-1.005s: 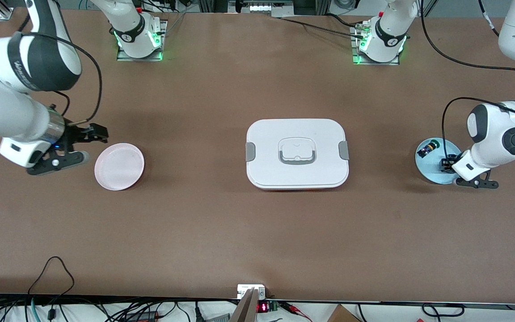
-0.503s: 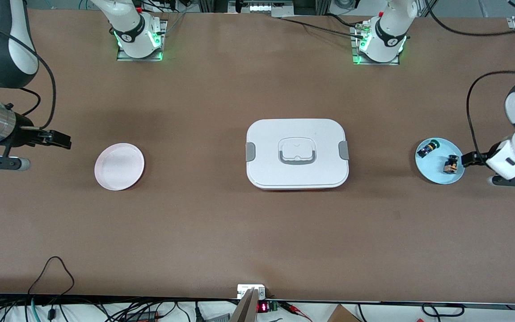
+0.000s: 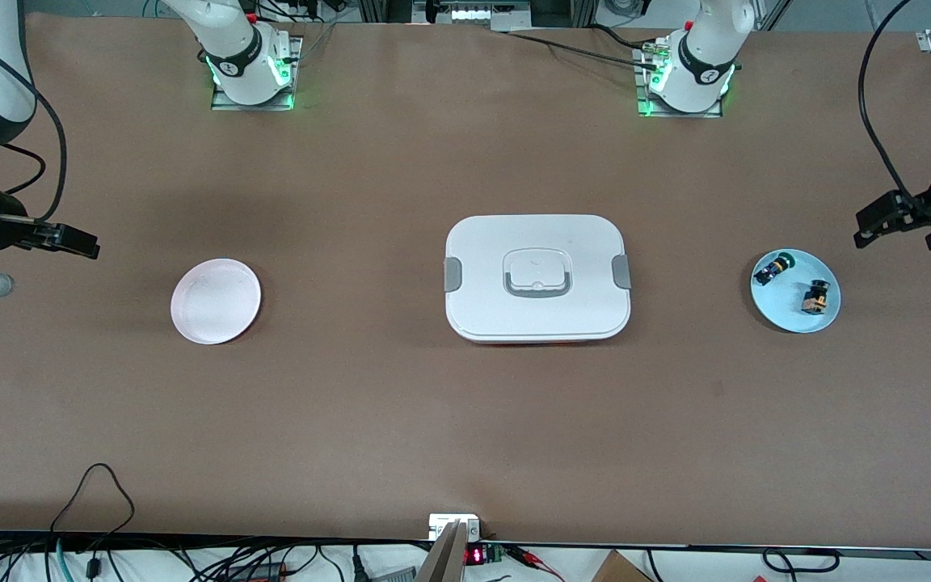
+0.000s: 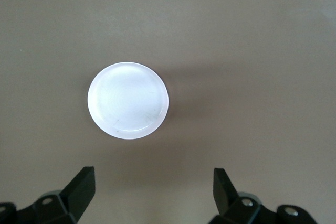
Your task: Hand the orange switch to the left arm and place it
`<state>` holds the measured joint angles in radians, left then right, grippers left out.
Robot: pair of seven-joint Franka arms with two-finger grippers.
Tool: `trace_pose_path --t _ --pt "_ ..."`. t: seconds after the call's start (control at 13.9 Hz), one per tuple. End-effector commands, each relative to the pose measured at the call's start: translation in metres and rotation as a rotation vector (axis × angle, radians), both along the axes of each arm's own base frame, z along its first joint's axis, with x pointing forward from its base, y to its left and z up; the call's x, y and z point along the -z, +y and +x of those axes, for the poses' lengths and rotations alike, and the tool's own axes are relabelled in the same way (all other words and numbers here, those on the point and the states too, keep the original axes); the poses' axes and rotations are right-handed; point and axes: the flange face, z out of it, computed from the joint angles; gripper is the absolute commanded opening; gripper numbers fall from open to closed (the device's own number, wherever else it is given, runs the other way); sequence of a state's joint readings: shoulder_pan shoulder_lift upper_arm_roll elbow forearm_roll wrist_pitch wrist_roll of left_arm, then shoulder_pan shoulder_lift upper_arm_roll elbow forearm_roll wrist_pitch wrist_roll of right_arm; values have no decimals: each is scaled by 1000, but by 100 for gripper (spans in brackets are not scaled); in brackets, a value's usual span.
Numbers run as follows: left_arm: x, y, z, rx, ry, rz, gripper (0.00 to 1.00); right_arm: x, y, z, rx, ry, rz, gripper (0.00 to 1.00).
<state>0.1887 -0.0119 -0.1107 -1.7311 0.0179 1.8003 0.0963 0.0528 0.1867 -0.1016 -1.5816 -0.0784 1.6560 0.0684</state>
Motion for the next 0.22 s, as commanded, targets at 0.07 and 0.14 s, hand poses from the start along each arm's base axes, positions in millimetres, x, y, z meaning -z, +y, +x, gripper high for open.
trace_pose_path --t 0.07,0.14 --pt "6 -5 -1 -17 15 -26 100 -15 2 -12 -29 -11 17 100" --pt "6 -5 -1 -17 16 -27 100 -13 3 -18 -31 -34 21 100"
